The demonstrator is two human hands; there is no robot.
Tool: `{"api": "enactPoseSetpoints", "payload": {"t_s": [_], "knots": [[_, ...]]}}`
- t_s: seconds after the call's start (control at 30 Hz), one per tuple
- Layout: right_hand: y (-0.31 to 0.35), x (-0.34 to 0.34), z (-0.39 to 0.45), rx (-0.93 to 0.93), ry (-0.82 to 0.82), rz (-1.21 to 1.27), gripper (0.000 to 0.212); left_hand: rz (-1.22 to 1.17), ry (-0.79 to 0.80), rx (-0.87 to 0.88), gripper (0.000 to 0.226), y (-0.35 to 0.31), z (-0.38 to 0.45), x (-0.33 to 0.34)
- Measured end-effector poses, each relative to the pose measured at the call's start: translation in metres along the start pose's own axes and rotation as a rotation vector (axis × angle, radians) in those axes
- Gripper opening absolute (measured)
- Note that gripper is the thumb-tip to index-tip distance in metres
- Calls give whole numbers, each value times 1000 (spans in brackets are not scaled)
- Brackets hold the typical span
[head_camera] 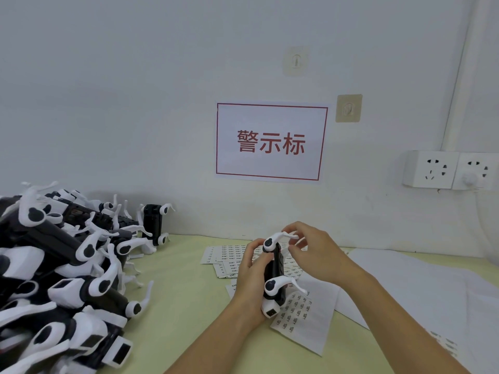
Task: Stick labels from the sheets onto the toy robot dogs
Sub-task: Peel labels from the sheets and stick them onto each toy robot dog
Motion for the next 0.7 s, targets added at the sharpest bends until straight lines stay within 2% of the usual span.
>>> {"api": "enactPoseSetpoints", "payload": {"t_s": [0.2, 0.37, 0.7], "knots": [[1, 1, -1, -1, 6, 20, 25, -14, 25, 22, 37, 0, 0, 0], [6, 5, -3, 17, 20, 170, 19, -24, 33, 20, 41, 0, -2, 2], [9, 9, -9, 76, -25, 269, 17, 4, 40, 50, 34, -2, -7, 4]]}}
Point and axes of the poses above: each hand's wrist, its own z-axis towards the middle knuckle, its own x-axis out of the palm, y = z × x, the point moved 2 cm from there along z, towards the middle knuckle, and after that the axes turned 11 degrees about -x, right-handed, at the moved point
